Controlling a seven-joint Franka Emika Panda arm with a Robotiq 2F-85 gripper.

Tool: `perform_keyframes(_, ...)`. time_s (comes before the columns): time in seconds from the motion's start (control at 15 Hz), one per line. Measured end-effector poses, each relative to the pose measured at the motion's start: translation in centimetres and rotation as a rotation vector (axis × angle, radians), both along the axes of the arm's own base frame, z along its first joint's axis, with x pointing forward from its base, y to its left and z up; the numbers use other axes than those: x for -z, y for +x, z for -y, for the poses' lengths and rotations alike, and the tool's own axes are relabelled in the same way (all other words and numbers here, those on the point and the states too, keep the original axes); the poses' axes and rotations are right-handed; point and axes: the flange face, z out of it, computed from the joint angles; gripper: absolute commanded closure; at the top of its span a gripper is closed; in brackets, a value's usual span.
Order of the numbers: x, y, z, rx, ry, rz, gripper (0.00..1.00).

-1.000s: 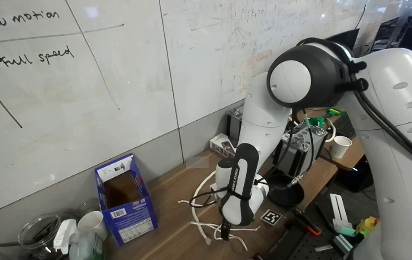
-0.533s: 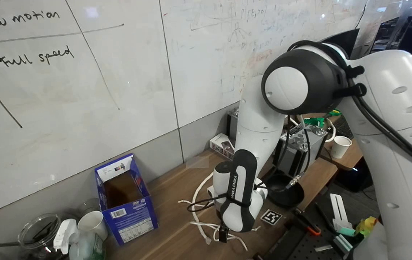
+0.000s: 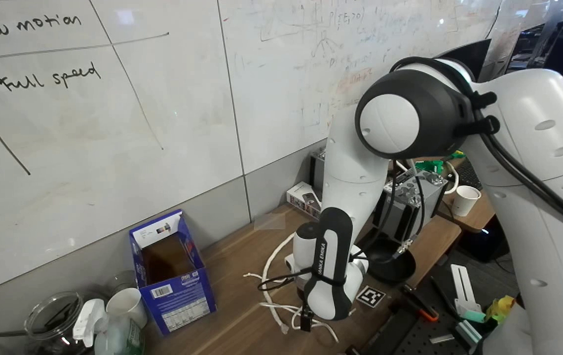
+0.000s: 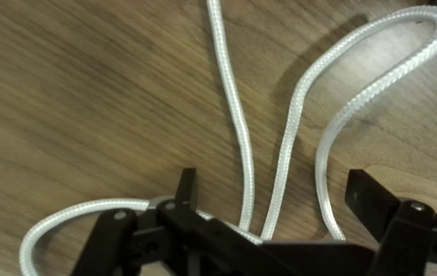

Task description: Put the ropes in the box one at a time

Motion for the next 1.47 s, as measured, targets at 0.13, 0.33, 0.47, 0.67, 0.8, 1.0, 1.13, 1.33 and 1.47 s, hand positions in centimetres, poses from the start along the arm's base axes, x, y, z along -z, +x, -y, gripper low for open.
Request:
perform_keyframes(0.13,0.0,-0.2,0.1,-0.002,-0.006,0.006,0.00)
perform_keyframes(0.33,0.1,-0.5,0.1,-0.006,-0.016,0.015,0.00)
perform_keyframes(0.47,0.1,-0.7,0.0,-0.010,-0.027,0.022,0.00)
perform_keyframes(0.67,0.1,-1.0,-0.3,-0.019,-0.039,0.036,0.00)
perform_keyframes(0.8,0.1,-1.2,-0.6,-0.024,-0.046,0.041,0.00)
perform_keyframes(1.0,0.1,-1.5,-0.8,-0.027,-0.051,0.043,0.00)
perform_keyframes(1.13,0.1,-1.5,-0.8,-0.024,-0.052,0.042,0.00)
perform_keyframes(1.33,0.2,-1.6,-0.7,-0.020,-0.053,0.041,0.34)
perform_keyframes(1.47,0.2,-1.6,-0.6,-0.016,-0.053,0.040,0.51)
